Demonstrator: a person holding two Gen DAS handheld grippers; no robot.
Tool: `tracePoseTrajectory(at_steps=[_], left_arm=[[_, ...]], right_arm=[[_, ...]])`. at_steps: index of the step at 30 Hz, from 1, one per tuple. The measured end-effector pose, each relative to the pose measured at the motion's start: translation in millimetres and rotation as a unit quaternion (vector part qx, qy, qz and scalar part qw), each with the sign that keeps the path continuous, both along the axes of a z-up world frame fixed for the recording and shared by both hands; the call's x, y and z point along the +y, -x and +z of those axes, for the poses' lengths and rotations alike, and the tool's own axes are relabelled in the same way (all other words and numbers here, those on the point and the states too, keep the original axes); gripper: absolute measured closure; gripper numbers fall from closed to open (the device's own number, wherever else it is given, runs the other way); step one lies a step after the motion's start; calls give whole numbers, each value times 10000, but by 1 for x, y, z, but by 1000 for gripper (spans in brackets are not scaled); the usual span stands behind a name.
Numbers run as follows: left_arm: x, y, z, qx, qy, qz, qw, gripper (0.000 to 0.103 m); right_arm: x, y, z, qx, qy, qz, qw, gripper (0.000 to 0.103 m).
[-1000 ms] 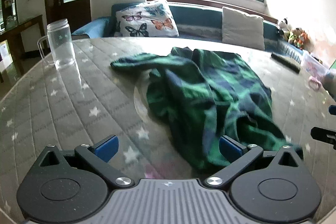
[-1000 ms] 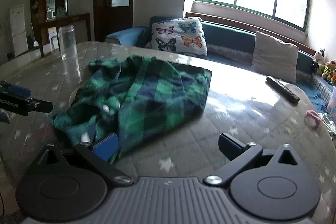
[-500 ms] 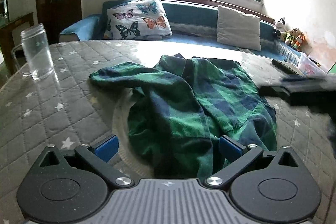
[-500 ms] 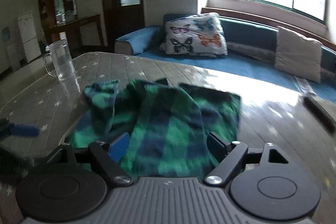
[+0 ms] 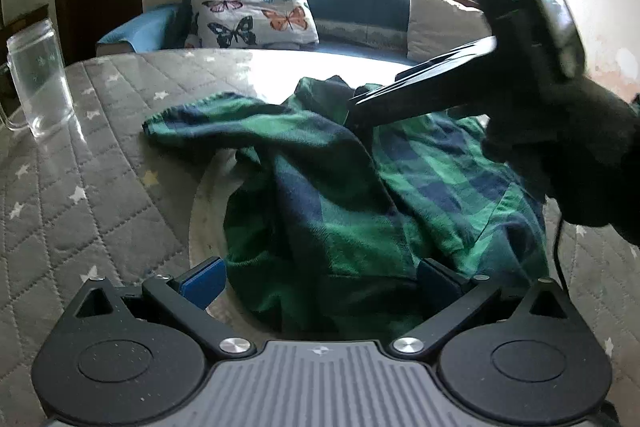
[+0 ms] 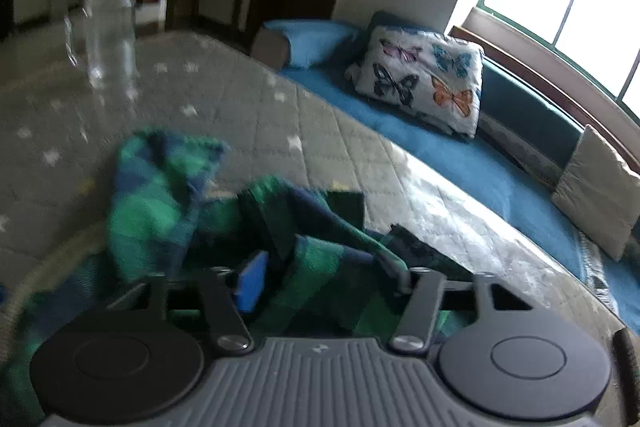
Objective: Fold clothes
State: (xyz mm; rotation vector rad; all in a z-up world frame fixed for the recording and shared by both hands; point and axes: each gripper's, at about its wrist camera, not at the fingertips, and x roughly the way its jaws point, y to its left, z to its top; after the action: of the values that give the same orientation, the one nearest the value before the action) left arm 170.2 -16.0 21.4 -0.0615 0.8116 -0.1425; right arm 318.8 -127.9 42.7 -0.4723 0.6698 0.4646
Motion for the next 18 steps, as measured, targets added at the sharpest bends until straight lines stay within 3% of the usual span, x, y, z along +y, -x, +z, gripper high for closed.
tracePoseTrajectory(at_steps=[1, 3, 6, 13, 18], left_arm=[[0, -1, -2, 29, -2, 8, 10000, 0], [0, -1, -5, 77, -6, 29, 10000, 0], [0, -3, -8, 113, -25, 62, 9999, 0], [1, -3, -13, 155, -152, 163, 9996, 0], [2, -3, -14, 146, -182, 200, 9995, 0]], right_arm=[[-1, -3, -5, 17, 46, -65, 10000, 63], [-10, -3, -8, 49, -22, -221, 9997, 86], [-34, 5, 0, 7, -251, -486, 9985, 99], [-127, 51, 33, -373, -682, -1241, 9892, 100], [-203, 101, 33, -365, -720, -2031, 9758, 100]])
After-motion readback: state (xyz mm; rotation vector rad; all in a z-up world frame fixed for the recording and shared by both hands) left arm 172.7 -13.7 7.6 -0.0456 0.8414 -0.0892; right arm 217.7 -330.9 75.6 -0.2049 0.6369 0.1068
